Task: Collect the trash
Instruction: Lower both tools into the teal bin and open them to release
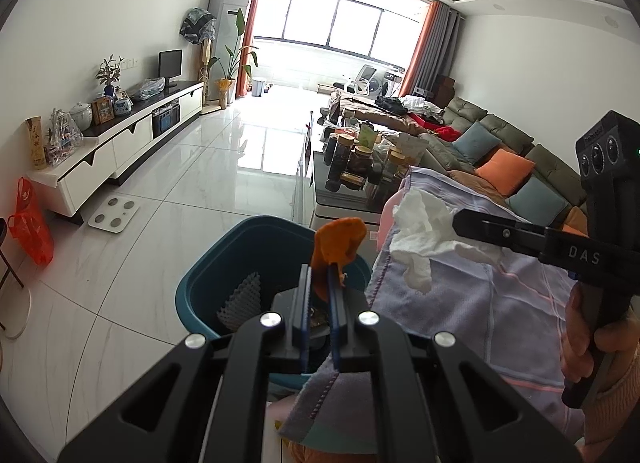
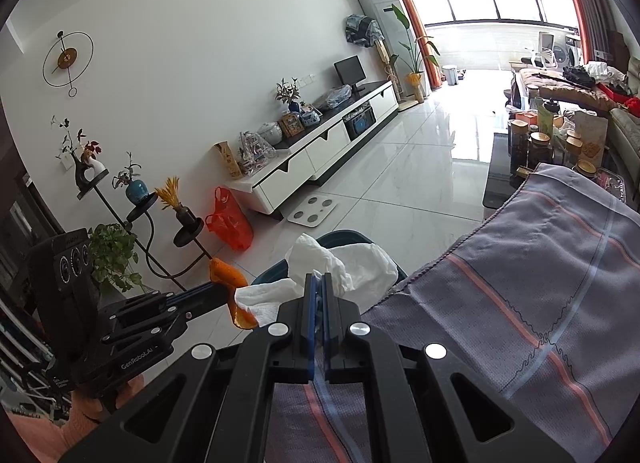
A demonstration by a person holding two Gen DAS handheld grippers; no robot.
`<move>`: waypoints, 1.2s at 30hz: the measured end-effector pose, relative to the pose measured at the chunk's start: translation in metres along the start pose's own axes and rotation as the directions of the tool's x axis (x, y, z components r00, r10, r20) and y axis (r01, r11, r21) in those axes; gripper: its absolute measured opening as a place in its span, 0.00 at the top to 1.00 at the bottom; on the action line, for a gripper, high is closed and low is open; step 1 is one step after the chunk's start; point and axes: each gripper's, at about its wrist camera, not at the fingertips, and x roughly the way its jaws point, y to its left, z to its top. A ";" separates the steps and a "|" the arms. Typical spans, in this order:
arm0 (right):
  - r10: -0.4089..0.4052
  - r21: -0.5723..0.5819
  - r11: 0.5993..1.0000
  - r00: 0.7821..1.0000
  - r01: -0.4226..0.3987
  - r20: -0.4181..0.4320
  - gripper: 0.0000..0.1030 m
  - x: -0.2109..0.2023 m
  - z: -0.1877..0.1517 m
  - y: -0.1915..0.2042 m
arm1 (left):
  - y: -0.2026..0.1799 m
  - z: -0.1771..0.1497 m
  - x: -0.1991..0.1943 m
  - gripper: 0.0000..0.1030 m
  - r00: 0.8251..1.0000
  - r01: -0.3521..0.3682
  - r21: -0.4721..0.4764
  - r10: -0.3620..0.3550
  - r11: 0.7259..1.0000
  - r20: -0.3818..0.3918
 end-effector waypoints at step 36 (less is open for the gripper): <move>0.012 0.030 0.999 0.998 -0.010 -0.059 0.97 0.042 0.004 -0.006 | 0.009 -0.003 0.017 0.91 0.999 -0.032 -0.030 0.031 0.999 -0.025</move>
